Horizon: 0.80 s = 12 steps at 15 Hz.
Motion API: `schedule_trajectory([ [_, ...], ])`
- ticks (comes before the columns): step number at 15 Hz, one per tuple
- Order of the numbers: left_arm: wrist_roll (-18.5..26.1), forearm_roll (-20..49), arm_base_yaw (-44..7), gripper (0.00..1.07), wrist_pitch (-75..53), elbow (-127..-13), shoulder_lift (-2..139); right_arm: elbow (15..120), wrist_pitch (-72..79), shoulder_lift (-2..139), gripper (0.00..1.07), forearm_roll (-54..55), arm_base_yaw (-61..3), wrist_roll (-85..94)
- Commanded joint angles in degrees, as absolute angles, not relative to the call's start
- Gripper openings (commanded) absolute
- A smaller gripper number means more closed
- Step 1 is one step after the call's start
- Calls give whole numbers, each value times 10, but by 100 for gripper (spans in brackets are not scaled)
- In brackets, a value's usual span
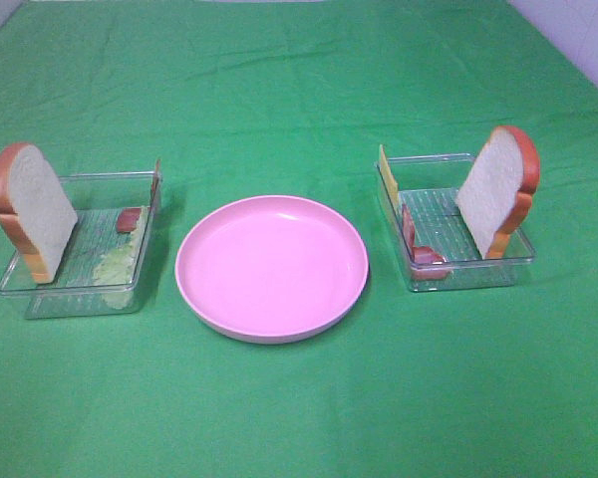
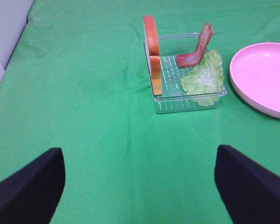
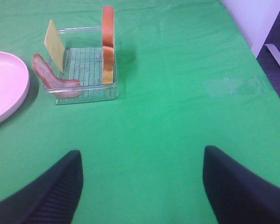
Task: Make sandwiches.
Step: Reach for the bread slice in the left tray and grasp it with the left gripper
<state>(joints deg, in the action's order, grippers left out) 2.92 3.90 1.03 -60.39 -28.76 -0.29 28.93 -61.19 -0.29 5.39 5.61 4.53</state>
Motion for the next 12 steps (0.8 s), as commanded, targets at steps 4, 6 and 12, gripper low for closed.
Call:
schedule_trajectory([
  [4,32,42,13,83,-599,-286,-15,290,-606,-8,69,52,58,48],
  [6,32,42,13,83,-599,-286,-15,290,-606,-8,69,52,58,48],
  [12,32,42,13,83,-599,-286,-15,290,-606,-8,69,52,58,48],
])
